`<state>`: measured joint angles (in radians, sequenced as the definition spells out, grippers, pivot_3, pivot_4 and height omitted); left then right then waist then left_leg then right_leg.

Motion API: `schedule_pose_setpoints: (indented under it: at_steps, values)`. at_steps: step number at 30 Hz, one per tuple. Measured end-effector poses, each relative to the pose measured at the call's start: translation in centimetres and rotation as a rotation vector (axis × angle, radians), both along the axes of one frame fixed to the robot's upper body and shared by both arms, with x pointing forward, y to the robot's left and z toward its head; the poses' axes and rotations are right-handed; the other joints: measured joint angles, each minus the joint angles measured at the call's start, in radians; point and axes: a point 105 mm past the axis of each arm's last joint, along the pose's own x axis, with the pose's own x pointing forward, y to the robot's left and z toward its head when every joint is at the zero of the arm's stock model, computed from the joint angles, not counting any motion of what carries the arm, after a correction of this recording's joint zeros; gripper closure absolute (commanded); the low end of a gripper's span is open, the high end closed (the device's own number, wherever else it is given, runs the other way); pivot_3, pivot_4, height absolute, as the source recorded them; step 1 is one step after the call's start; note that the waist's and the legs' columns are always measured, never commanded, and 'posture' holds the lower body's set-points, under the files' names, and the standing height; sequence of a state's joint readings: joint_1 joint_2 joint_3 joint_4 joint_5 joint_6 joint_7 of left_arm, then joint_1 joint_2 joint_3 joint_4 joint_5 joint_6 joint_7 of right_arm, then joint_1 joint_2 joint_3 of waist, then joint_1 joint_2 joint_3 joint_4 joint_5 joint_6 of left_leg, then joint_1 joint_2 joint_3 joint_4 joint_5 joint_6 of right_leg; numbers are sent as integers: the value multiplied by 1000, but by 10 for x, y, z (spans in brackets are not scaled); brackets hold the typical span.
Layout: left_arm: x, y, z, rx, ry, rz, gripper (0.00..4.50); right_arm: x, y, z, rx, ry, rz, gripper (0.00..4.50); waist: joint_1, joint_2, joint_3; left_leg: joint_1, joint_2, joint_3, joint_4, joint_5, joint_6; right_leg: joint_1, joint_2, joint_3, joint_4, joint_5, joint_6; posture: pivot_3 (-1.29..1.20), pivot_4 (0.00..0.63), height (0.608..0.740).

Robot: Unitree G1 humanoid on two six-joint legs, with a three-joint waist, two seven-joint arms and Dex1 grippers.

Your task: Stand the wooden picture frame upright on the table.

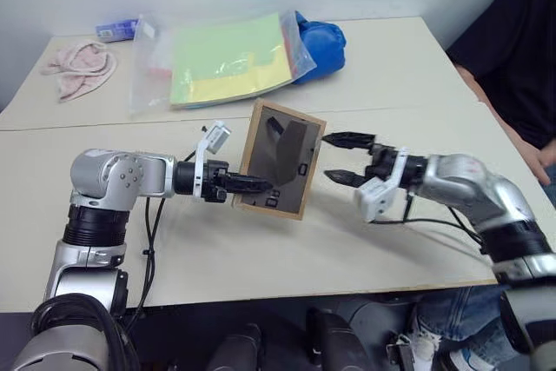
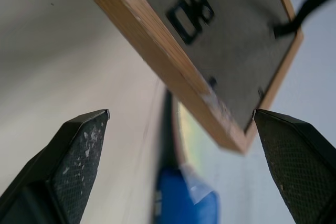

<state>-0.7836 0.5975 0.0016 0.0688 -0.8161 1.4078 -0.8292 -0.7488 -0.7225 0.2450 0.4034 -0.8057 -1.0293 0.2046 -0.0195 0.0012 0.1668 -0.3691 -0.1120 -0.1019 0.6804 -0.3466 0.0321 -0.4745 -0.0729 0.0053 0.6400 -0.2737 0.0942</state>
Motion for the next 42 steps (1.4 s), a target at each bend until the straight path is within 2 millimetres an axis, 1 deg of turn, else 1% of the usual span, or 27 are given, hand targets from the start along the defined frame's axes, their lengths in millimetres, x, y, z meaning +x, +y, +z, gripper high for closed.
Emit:
schedule_pose_setpoints:
  at_steps: [1,3,5,7,10,12,15,16,17,20,21,22,24,25,26,27,28,29,30,31,32,33,34,36,38,40,42]
  values:
    - [-1,-1,0,-2,1,-4,3228,4,5,1,16,-48,13,179,-6,0,0,-1,-1,0,1,0,-1,-3,0,0,5,-1,-1,0,150,740]
    - [-2,-2,0,-5,4,-11,3228,10,14,8,73,-120,38,610,-12,0,0,-1,-1,0,0,-1,-1,-5,0,0,5,-1,-3,0,150,740]
    - [-3,-4,0,-6,11,-19,3228,13,23,15,120,-184,62,1267,-18,0,0,0,-1,-1,0,-1,-2,-7,2,2,7,-2,-4,0,150,740]
    - [-4,-2,5,-38,17,-22,3228,15,25,19,144,-246,81,1911,-25,0,0,0,1,-1,0,-2,-4,-8,4,2,7,-3,-5,0,150,740]
    - [-5,1,7,-76,53,-28,3228,11,26,21,176,-315,120,2494,-32,0,0,0,1,-3,0,-3,-5,-8,6,3,7,-3,-5,0,150,740]
    - [-7,1,8,-92,69,-38,2484,9,25,21,184,-337,139,2728,-34,0,0,0,1,-3,0,-3,-6,-8,7,4,7,-3,-5,0,150,740]
    - [-3,4,13,-68,48,-18,1710,8,25,18,153,-344,166,3215,-37,0,0,1,2,-3,1,-4,-6,-8,8,4,7,-3,-5,0,150,740]
    - [-2,7,14,-58,39,-8,1342,8,27,17,144,-340,174,3251,-39,0,0,1,2,-3,0,-4,-7,-8,8,4,7,-3,-6,0,150,740]
    - [-1,12,16,-43,26,6,1078,6,28,16,139,-330,187,3251,-40,0,0,1,2,-3,0,-4,-7,-8,9,5,7,-3,-6,0,150,740]
    - [-4,43,21,30,-76,77,180,3,30,14,134,-297,213,3251,-56,0,0,2,3,-3,-1,-4,-8,-10,11,8,8,-4,-7,0,150,740]
    - [-7,57,24,53,-123,108,0,3,29,15,138,-279,214,3251,-66,0,0,2,4,-3,-2,-5,-8,-10,11,10,7,-4,-8,0,150,740]
    - [-11,67,28,58,-173,136,0,3,26,16,144,-258,206,3251,-69,0,0,2,4,-3,-2,-5,-8,-10,11,11,7,-5,-8,0,150,740]
    - [-17,79,40,56,-281,169,0,5,23,16,156,-210,190,3251,-70,0,0,2,5,-5,-2,-5,-8,-10,11,13,6,-5,-8,0,150,740]
    - [-25,87,45,76,-380,183,0,6,24,17,194,-134,182,3251,-74,0,0,2,5,-4,-3,-5,-8,-10,11,15,5,-5,-8,0,150,740]
    - [-30,90,47,90,-427,186,0,6,24,18,228,-86,174,3251,-78,0,0,3,6,-4,-3,-5,-8,-8,12,15,4,-5,-9,0,150,740]
    - [-41,95,49,138,-536,189,0,8,24,19,307,33,152,3251,-87,0,0,4,7,-4,-3,-5,-8,-6,12,14,2,-5,-9,0,150,740]
    - [-46,95,48,163,-588,184,0,10,23,18,358,120,113,3251,-87,0,0,3,8,-4,-2,-5,-8,-5,11,14,2,-5,-9,0,150,740]
    - [-53,95,46,193,-651,185,0,15,22,18,499,320,28,3251,-87,0,0,2,11,-4,0,-6,-6,-3,12,13,0,-5,-9,0,150,740]
    - [-57,93,43,199,-678,184,0,19,22,16,632,531,-16,3251,-85,0,0,2,12,-5,3,-8,-5,-1,13,12,1,-5,-9,0,150,740]
    - [-61,88,38,207,-713,185,0,22,24,9,786,896,-28,3251,-75,1,1,0,12,-5,4,-12,-3,-2,13,12,3,-4,-8,0,150,740]
    - [-63,85,34,208,-729,186,0,20,25,5,835,1095,-13,3251,-66,1,1,0,12,-5,5,-13,-3,-2,13,12,4,-4,-8,0,150,740]
    - [-63,83,33,214,-754,195,0,17,26,3,856,1255,8,3251,-58,1,1,0,12,-5,5,-14,-3,-1,13,12,3,-4,-7,0,150,740]
    - [-62,82,34,224,-793,219,0,12,27,4,874,1427,42,3251,-49,1,1,0,11,-4,6,-14,-3,-1,13,12,3,-4,-7,0,150,740]
    - [-59,83,35,245,-838,261,0,7,28,10,879,1607,84,3251,-26,1,1,2,11,-4,6,-14,-3,-1,13,13,3,-3,-7,0,150,740]
    - [-57,82,35,237,-852,296,0,7,28,10,880,1703,74,3251,-8,1,0,2,11,-4,6,-15,-4,-2,13,13,4,-3,-7,0,150,740]
    - [-55,83,34,235,-854,321,0,7,31,-1,862,1800,38,3251,4,1,0,1,10,-4,7,-15,-4,-2,12,12,4,-3,-7,0,150,740]
    - [-53,84,34,229,-858,341,0,6,34,-19,833,1881,-13,3251,13,1,0,1,10,-3,9,-15,-3,-2,12,13,4,-3,-7,0,150,740]
